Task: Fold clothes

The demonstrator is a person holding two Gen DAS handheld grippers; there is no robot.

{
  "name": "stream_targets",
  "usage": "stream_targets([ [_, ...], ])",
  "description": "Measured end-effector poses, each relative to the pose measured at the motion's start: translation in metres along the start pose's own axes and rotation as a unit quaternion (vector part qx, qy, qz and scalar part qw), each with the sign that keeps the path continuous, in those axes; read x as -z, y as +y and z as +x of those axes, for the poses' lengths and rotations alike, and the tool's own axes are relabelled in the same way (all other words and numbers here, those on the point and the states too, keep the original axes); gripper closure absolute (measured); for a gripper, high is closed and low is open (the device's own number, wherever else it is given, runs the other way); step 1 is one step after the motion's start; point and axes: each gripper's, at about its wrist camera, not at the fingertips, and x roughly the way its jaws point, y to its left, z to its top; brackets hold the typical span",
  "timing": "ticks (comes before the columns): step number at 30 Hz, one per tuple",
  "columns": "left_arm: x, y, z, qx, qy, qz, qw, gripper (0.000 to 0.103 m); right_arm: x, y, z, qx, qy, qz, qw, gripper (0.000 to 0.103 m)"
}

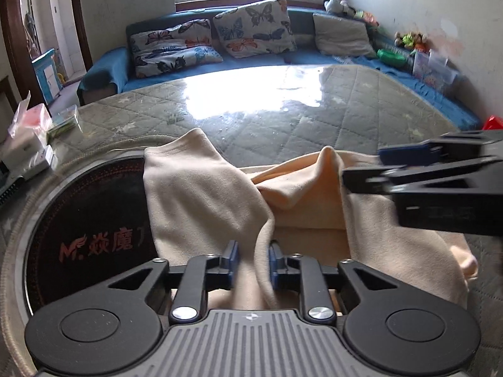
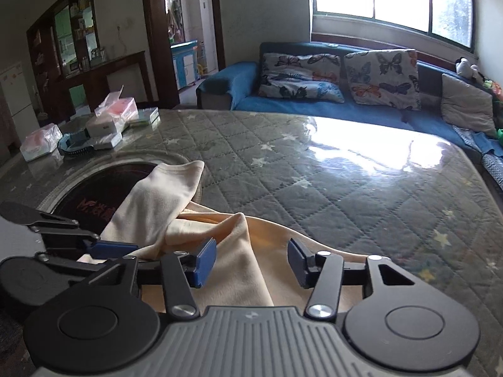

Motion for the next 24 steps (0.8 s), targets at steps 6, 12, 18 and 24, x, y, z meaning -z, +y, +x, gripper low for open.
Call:
stream_targets([
  [6, 0.007, 0.007, -0.015, -0.014, -0.02, -0.004, 0.9997, 0.097, 0.002, 0.002, 0.033, -0.015, 0.025, 0.011, 1.0, 0.077],
  [12, 0.016, 0.025, -0.041, -0.026, -0.042, -0.032, 0.9982, 0.098, 0.009, -0.002, 0.002, 0.001, -0.008, 0.026, 1.0, 0.095],
  [18, 0.04, 0.049, -0.08, -0.042, -0.065, -0.065, 0.9949, 0.098, 0.026, -0.02, -0.064, 0.053, -0.064, 0.05, 0.995, 0.095],
  [24, 0.078, 0.068, -0.121, -0.059, -0.067, -0.084, 0.9924, 0.1, 0.068, -0.048, -0.138, 0.116, -0.107, 0.105, 0.982, 0.095],
])
